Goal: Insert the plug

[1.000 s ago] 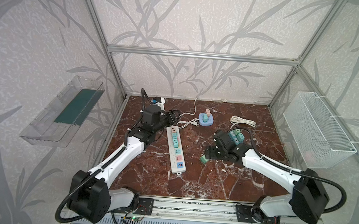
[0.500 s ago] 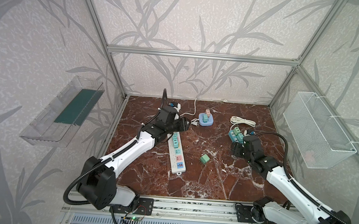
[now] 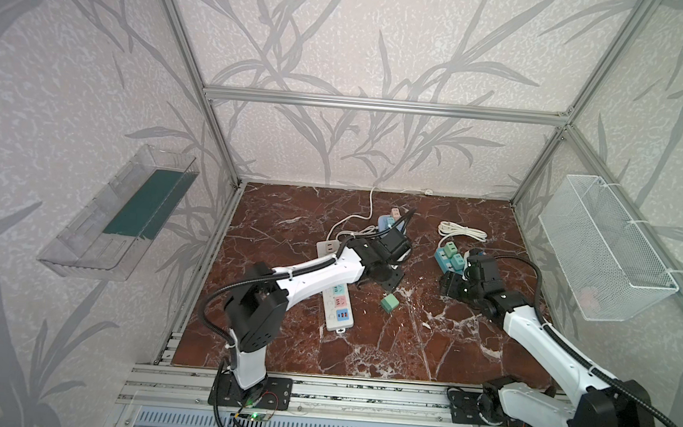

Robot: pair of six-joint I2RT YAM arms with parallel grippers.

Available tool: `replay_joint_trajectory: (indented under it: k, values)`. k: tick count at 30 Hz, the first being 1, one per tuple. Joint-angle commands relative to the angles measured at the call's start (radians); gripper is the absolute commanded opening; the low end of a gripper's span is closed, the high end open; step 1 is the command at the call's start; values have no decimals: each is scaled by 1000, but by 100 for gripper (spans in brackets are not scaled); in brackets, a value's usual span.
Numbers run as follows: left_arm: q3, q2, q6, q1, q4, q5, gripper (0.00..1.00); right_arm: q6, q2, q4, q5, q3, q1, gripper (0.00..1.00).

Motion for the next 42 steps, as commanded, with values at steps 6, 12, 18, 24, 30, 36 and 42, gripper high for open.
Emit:
replay_joint_trajectory:
  k: [6,12,18,24,30,36,42]
  values:
    - [63,119,98,-52,-189,-5,58,-43,-10,49,-103,-28,-3,76]
    - [77,187,104,-60,-173,38,58,-43,-12,92,-139,-65,-2,77]
    - [65,214,87,-62,-115,31,56,-53,-9,100,-135,-86,-3,77]
    - [43,218,74,-62,-65,36,48,-61,-17,101,-135,-89,-3,77]
    - [54,240,75,-62,-88,47,41,-62,-39,80,-118,-86,-3,77]
    - [68,266,75,-65,-103,72,49,-70,-63,61,-114,-85,-4,77]
    - [69,279,73,-68,-107,67,44,-69,-74,54,-120,-81,-4,77]
